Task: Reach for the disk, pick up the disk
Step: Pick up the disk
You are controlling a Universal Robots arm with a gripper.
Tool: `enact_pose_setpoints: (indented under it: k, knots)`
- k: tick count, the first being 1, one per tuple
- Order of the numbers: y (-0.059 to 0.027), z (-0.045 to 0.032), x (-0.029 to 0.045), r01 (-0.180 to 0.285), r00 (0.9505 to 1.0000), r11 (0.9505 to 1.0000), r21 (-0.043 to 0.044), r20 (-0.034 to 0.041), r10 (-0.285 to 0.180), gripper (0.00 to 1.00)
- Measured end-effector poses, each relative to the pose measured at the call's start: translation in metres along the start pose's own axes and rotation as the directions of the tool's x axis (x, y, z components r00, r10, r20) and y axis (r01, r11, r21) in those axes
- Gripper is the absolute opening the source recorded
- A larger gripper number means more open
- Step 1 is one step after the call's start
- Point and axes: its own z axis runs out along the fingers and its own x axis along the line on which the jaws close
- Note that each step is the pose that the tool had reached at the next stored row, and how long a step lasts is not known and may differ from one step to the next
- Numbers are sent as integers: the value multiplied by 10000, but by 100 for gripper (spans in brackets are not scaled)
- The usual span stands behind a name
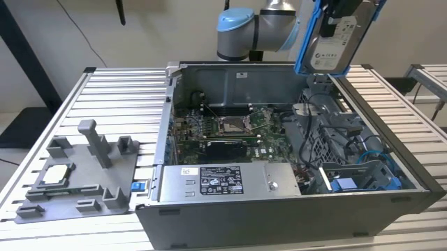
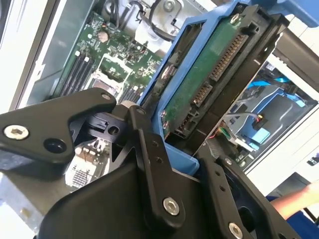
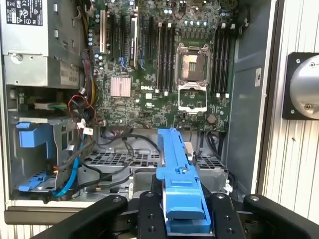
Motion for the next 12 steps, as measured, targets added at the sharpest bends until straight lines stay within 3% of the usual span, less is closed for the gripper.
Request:
enact_pose_setpoints:
  k: [3,9,12]
  knots:
    - [-1,7,3,-117,9999,9999,58,-8,117,0]
    - [0,12,4,-802,9968,9967,87,-48,802,0]
    - [-6,12,3,-902,9959,9959,91,-57,903,0]
